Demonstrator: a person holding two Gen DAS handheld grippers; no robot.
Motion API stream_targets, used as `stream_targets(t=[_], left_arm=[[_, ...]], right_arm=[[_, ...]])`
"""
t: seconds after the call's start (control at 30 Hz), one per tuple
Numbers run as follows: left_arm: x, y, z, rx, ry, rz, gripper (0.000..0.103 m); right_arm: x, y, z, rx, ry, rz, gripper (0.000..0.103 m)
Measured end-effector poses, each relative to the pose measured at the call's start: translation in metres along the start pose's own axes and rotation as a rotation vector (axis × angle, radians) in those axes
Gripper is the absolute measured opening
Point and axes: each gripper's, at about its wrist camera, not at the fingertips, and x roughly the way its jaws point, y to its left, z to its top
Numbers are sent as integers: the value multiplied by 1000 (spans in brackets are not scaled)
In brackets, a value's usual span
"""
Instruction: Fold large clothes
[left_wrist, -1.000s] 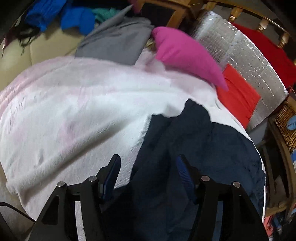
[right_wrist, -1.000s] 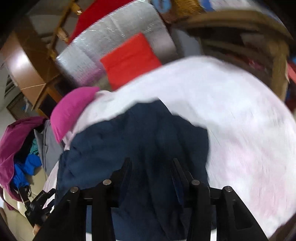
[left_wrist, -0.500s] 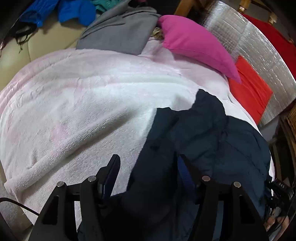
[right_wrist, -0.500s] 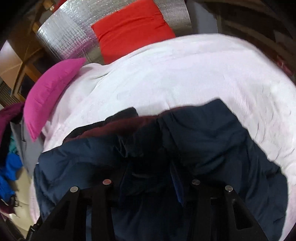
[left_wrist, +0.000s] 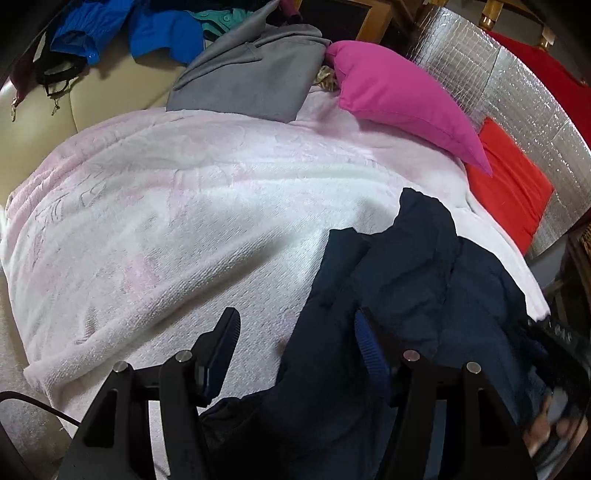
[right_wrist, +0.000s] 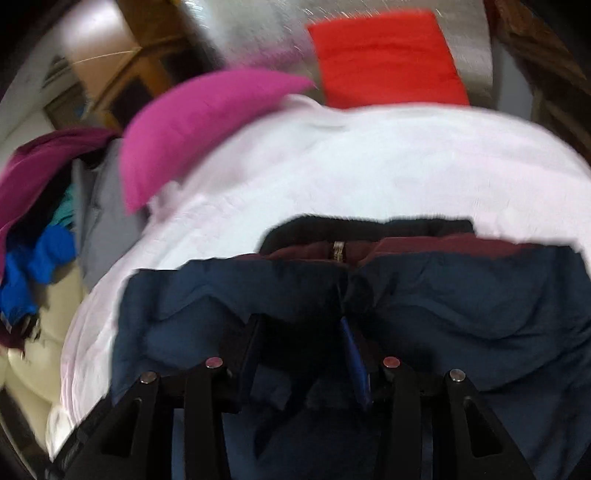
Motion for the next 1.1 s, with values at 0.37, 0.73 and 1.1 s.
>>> stream_targets(t=[0.37, 0.73, 1.1], left_arm=[[-9, 7, 4, -6, -33, 26, 65], [-13, 6, 5, 54, -62, 58, 65], [-14, -7, -7, 141, -36, 66, 65]], right_arm=[[-25, 62, 15, -74, -35, 211, 48], [35, 75, -2, 5, 109, 198, 47], [-127, -53, -56, 66, -153, 59, 47]])
